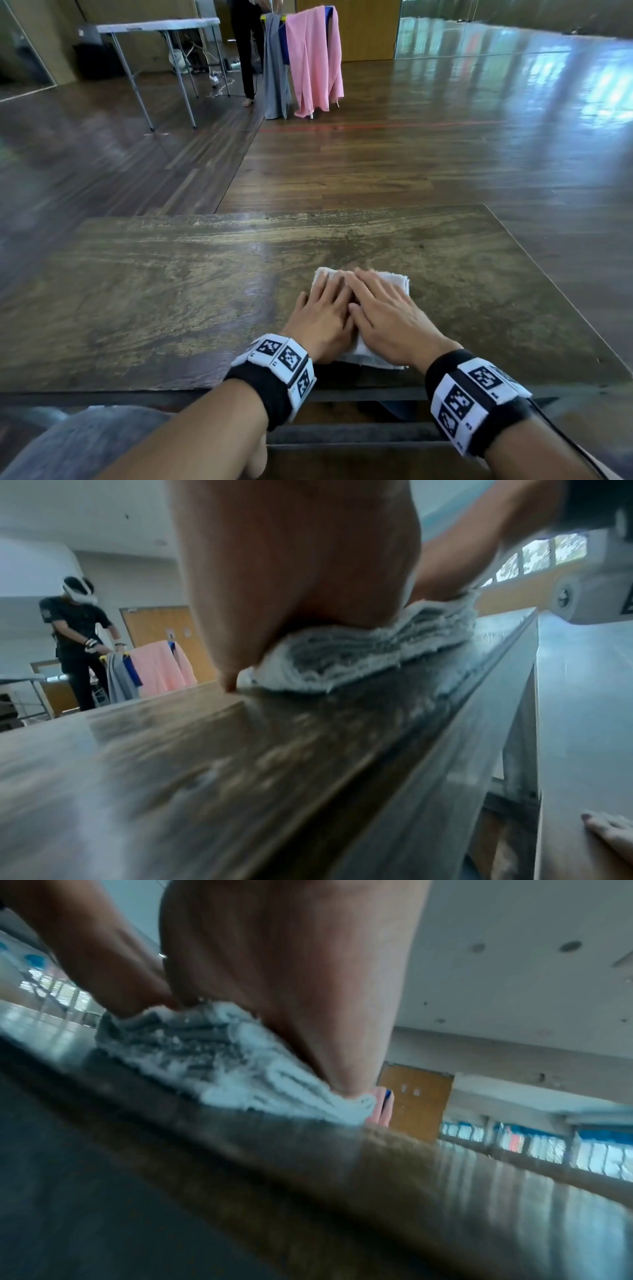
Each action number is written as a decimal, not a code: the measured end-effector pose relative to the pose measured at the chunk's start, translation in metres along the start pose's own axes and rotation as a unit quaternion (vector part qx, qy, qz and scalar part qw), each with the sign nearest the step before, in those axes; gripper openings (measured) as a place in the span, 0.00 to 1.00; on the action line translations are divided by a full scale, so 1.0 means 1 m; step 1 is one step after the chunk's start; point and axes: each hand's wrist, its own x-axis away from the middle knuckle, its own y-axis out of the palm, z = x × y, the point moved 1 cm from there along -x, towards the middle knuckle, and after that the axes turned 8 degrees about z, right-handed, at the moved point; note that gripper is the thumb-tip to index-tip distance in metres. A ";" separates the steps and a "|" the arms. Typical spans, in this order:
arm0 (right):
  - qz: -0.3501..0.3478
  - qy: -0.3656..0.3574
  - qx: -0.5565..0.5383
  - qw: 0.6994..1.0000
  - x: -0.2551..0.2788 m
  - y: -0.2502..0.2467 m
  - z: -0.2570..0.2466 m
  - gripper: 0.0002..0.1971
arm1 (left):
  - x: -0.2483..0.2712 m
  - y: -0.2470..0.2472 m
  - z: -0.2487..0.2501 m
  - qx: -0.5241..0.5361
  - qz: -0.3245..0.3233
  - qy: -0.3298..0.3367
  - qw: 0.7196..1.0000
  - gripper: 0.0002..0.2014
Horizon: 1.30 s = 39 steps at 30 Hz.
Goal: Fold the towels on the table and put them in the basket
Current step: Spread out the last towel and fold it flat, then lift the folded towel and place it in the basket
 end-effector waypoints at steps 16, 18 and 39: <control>-0.075 0.234 -0.032 0.969 0.006 0.015 0.030 0.43 | -0.007 0.002 -0.026 0.042 -0.035 -0.202 0.978 0.40; -0.074 0.239 -0.031 0.968 0.006 0.016 0.029 0.44 | -0.007 -0.006 -0.020 0.039 -0.006 -0.211 0.977 0.37; -0.061 0.092 -0.526 0.843 -0.099 -0.111 -0.298 0.33 | 0.225 -0.299 -0.150 0.481 0.350 -0.274 0.755 0.10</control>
